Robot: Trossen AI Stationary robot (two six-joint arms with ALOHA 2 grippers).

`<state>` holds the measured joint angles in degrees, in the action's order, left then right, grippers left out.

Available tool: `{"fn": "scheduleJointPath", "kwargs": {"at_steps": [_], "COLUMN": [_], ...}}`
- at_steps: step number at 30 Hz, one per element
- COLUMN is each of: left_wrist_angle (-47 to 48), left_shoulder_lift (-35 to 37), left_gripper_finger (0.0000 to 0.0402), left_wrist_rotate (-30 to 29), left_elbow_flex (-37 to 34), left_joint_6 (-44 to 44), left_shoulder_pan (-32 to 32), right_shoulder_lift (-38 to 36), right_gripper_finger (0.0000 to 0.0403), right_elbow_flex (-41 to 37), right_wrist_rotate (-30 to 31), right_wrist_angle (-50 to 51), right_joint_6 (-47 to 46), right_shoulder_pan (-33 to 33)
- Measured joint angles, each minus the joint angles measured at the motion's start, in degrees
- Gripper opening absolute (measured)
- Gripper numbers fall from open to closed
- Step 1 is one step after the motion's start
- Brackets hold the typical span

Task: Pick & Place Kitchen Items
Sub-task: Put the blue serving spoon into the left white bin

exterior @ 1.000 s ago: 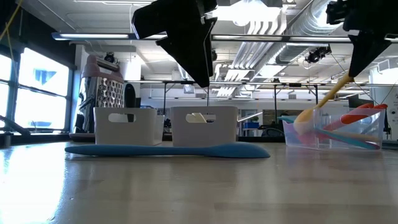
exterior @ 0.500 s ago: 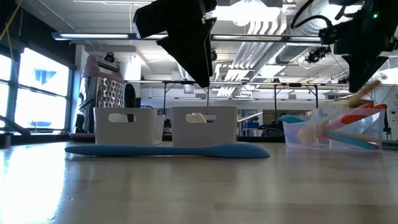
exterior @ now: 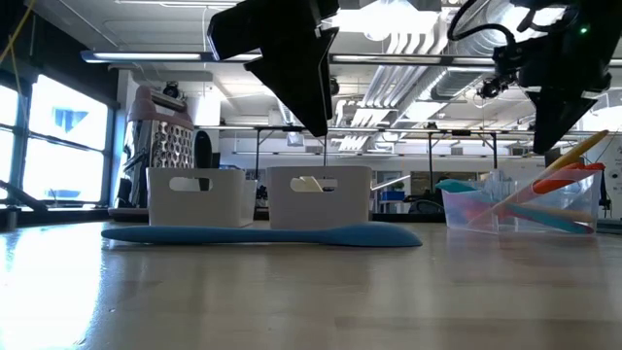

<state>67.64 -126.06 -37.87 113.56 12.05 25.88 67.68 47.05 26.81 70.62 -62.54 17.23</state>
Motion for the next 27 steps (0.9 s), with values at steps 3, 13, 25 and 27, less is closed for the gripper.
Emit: {"fn": "scheduleJointPath", "kwargs": {"at_steps": [3, 13, 25, 27], "left_wrist_angle": [-0.02, 0.00, 1.79, 2.93], "left_shoulder_lift": [0.00, 0.00, 0.00, 0.00], "left_gripper_finger": [0.0175, 0.0175, 0.0175, 0.0175], "left_wrist_rotate": [-0.13, -0.09, -0.11, -0.07], "left_elbow_flex": [0.00, 0.00, 0.00, 0.00], "left_joint_6": [-0.87, -1.26, -2.78, -2.78], "left_shoulder_pan": [-0.01, -0.01, -0.01, -0.01], "right_shoulder_lift": [0.00, -0.36, -5.27, -6.28], "right_gripper_finger": [0.0182, 0.0210, 0.0203, 0.0203], "right_elbow_flex": [0.00, 0.88, 4.35, 4.35], "right_wrist_rotate": [0.26, 1.88, -0.89, -2.53], "right_wrist_angle": [-1.59, -5.28, -15.77, -20.26], "right_joint_6": [1.11, 10.33, 14.05, 17.85], "right_shoulder_pan": [0.00, 0.00, 0.02, 0.02]}}
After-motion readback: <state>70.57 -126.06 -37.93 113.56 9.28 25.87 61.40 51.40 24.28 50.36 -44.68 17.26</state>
